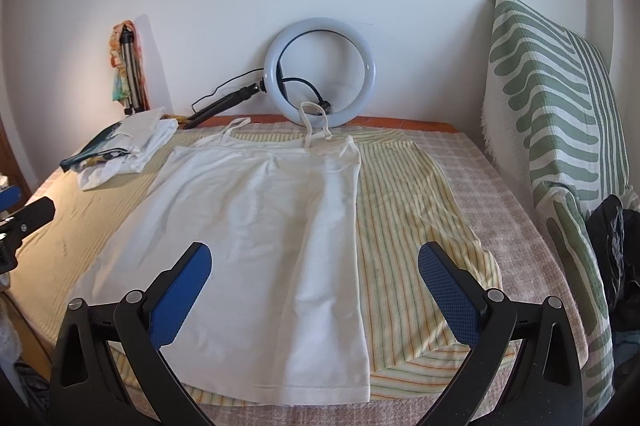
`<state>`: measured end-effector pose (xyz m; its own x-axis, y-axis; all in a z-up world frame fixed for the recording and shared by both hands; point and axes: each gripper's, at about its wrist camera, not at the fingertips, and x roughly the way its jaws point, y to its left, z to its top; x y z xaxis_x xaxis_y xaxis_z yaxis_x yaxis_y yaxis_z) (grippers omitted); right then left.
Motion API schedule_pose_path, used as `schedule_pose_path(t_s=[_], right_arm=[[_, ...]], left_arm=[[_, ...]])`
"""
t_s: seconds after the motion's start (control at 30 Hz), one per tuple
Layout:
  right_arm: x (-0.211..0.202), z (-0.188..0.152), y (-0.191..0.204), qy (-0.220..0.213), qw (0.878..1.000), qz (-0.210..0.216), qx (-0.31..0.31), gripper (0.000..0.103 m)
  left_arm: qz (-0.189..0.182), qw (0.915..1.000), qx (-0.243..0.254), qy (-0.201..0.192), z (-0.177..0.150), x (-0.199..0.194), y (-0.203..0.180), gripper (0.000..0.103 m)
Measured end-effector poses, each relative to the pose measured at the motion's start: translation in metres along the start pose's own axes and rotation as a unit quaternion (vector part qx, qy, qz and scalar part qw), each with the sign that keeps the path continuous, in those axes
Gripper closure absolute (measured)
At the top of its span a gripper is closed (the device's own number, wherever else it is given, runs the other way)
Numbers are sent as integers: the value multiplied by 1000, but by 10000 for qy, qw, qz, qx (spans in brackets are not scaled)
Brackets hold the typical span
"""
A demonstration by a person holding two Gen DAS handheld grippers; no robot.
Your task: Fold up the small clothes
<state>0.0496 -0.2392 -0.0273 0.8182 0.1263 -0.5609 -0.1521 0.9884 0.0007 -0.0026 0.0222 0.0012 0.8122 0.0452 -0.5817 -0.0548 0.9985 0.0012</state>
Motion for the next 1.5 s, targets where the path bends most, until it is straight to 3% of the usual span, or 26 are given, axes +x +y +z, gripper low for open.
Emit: schedule_pose_path(t_s=[0.33, 0.5, 0.73, 0.8, 0.87, 1.1, 1.17, 1.43, 1.5], right_arm=[[13, 22, 29, 42, 9995, 264, -138, 0], [26, 43, 54, 108, 9973, 530, -492, 0], [62, 89, 93, 210, 9881, 1176, -972, 1], [75, 103, 106, 288, 9848, 1331, -1074, 6], [89, 114, 118, 442, 9806, 1548, -1119, 15], [152, 140, 160, 1296, 9605, 2294, -894, 25], [171, 142, 170, 1529, 9563, 2317, -913, 40], [255, 148, 202, 2494, 9376, 2395, -374, 50], [269, 147, 211, 2587, 9360, 2362, -354, 54]], left_arm=[[-205, 9988, -379, 224, -4, 11, 18, 0], [-388, 9954, -746, 465, -13, 23, 38, 1], [-225, 9897, -1051, 944, -43, 38, 63, 32], [-248, 9863, -1211, 1097, -54, 42, 71, 39], [-277, 9827, -1352, 1234, -62, 46, 77, 45], [-454, 9690, -1786, 1647, -85, 60, 85, 57], [-476, 9673, -1830, 1691, -87, 62, 87, 57], [-758, 9540, -2182, 1913, -98, 74, 99, 57], [-751, 9560, -2117, 1884, -98, 73, 97, 57]])
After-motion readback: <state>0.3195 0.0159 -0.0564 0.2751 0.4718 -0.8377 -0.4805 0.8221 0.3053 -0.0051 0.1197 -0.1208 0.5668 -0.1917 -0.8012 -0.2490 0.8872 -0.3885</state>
